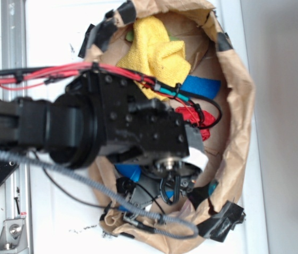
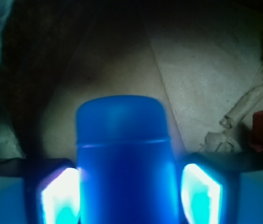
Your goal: Grab the blue bottle.
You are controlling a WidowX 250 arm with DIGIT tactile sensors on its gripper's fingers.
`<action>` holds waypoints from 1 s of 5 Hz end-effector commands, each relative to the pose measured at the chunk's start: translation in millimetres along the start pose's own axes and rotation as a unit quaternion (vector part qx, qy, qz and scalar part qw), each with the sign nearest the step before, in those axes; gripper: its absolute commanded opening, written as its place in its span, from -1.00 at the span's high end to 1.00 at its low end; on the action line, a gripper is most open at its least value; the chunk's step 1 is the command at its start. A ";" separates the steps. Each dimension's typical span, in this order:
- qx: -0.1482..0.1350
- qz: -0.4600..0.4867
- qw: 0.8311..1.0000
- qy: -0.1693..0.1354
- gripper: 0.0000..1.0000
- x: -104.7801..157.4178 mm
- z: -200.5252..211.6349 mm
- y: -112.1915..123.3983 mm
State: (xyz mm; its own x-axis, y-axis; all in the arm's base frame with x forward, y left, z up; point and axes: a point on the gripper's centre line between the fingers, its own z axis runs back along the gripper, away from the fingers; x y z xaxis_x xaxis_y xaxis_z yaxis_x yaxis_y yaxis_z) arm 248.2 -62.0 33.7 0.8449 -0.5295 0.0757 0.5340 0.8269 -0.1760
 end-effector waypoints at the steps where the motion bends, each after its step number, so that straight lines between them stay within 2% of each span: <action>1: 0.037 0.056 0.994 -0.081 1.00 -1.0 56.7 35.4; 2: 0.051 0.066 0.991 -0.103 1.00 -2.4 96.0 34.6; 3: 0.102 0.083 0.989 -0.067 1.00 5.8 125.6 27.2; 4: 0.129 0.155 0.978 -0.045 1.00 13.1 146.7 20.5; 5: 0.126 0.263 0.953 -0.080 1.00 6.5 139.4 13.5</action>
State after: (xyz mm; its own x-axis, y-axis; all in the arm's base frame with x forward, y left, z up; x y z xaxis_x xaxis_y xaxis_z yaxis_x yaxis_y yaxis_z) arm 262.5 -11.1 158.9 0.9906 0.0031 0.1370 -0.0047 0.9999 0.0110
